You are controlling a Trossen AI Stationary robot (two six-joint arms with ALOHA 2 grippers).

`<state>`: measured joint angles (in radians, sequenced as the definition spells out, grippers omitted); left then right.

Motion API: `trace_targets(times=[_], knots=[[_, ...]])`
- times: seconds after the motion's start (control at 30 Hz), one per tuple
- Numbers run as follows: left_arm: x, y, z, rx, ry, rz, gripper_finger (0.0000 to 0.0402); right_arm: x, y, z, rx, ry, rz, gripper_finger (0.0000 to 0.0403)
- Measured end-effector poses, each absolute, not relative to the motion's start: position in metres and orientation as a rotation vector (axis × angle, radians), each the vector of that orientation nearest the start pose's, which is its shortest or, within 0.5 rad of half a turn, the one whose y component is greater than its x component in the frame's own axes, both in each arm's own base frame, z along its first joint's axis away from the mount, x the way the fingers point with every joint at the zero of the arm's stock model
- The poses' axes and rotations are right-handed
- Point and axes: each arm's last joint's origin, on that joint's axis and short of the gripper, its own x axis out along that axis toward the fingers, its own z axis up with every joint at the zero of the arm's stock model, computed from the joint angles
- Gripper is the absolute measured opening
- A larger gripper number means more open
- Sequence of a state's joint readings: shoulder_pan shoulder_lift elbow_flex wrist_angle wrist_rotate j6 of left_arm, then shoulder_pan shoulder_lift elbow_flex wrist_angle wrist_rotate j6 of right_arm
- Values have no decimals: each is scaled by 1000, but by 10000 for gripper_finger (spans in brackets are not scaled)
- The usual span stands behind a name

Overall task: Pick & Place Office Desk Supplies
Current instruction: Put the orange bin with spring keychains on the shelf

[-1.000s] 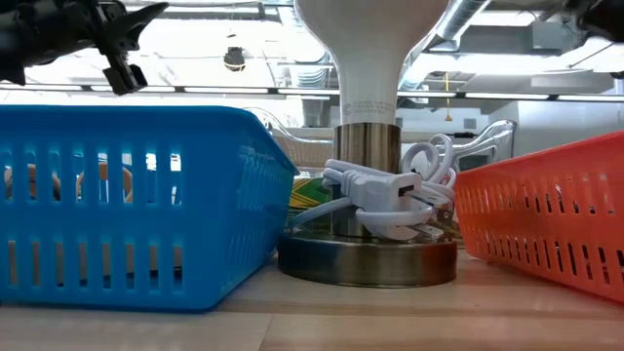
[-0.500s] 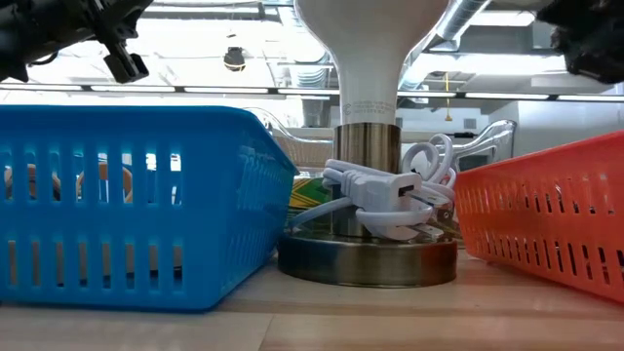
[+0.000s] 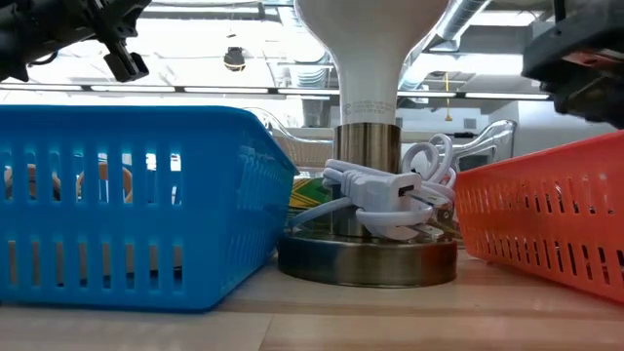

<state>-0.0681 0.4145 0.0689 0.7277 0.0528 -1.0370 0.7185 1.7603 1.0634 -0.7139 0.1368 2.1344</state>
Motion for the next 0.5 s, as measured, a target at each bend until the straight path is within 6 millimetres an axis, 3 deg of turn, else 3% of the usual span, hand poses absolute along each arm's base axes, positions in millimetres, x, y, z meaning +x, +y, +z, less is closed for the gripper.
trace_targets(times=[0.2, 0.37, 0.5], knots=[[119, -10, 219, -1025, -285, -307, 88, 231, 204, 156, 1176, 1114, -954, 9], [119, -10, 219, -1021, -285, -306, 88, 209, 209, 172, 1164, 1148, -971, 4], [119, -10, 219, -1020, -285, -305, 88, 195, 209, 199, 1146, 1178, -947, 3]])
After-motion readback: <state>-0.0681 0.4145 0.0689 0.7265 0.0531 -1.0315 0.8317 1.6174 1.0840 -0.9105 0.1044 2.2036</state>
